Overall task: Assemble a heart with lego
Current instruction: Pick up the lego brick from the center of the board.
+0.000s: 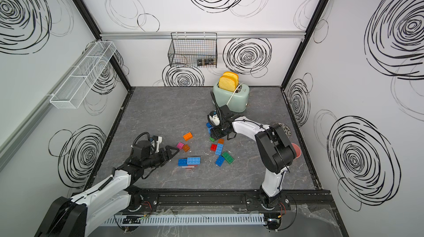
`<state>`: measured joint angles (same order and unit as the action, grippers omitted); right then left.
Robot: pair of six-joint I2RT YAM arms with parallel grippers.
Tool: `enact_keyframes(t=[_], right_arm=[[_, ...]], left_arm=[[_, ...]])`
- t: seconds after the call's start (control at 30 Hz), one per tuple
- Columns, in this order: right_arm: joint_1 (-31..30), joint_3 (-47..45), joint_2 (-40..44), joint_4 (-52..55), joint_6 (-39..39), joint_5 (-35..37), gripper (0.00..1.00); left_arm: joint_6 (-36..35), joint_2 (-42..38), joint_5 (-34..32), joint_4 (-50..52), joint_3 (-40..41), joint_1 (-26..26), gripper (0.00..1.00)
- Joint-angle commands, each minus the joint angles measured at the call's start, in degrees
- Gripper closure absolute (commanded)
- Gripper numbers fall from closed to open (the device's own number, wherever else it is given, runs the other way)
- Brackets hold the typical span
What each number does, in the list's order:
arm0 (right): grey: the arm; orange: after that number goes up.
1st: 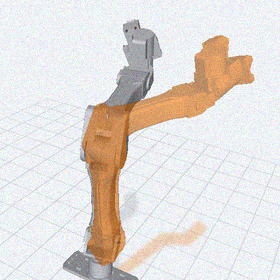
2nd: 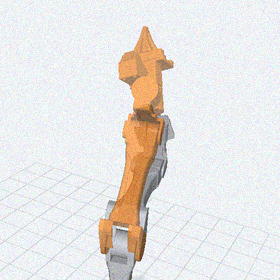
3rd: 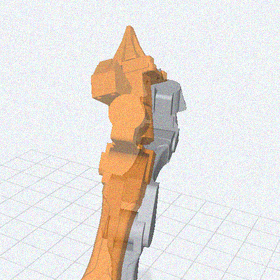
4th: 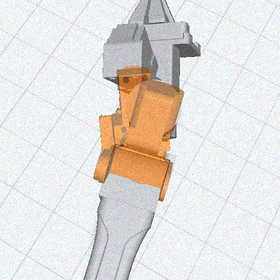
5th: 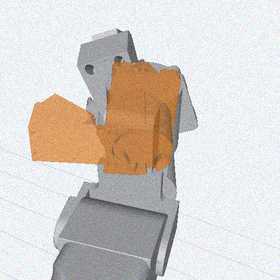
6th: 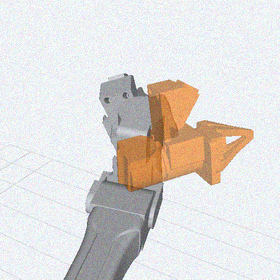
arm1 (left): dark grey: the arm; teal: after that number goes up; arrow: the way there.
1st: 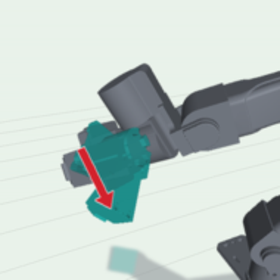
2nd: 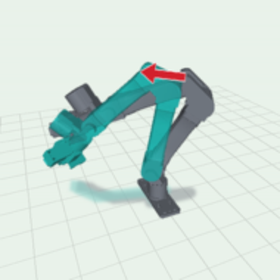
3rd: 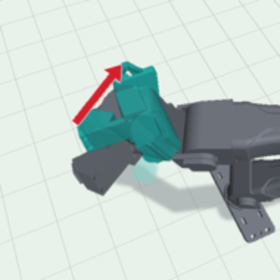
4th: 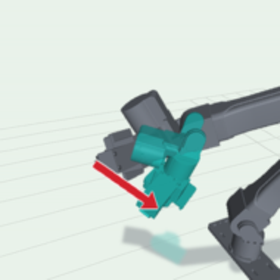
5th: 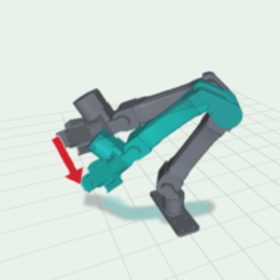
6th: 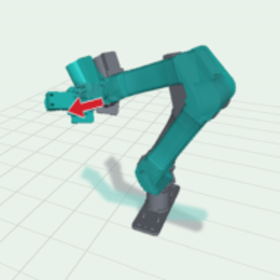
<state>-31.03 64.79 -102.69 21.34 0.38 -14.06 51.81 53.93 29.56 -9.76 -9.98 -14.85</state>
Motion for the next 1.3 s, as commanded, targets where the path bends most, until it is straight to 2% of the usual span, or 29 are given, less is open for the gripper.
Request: enact_keyframes(t=[0.0,0.33,0.63,1.03,1.27], right_arm=[[0.7,1.9,-2.2,-1.3,-0.1,-2.0,0.33],[2.7,4.6,-6.1,-2.4,-0.6,-1.2,0.33],[1.3,5.4,-8.6,-1.1,0.2,-5.0,0.32],[-2.7,0.9,-5.4,-1.3,-3.5,-3.9,0.31],[-2.7,1.2,-3.1,-1.8,-1.4,-0.7,0.33]], left_arm=[[0.0,-0.2,0.6,-3.2,0.5,0.5,0.21],[-0.2,-0.3,0.7,-3.0,0.5,0.7,0.21],[-0.2,-0.1,0.5,-3.0,0.7,0.9,0.21],[-0.1,-0.5,0.5,-3.3,1.1,0.9,0.21],[0.1,-0.9,0.5,-3.3,1.4,0.9,0.22]])
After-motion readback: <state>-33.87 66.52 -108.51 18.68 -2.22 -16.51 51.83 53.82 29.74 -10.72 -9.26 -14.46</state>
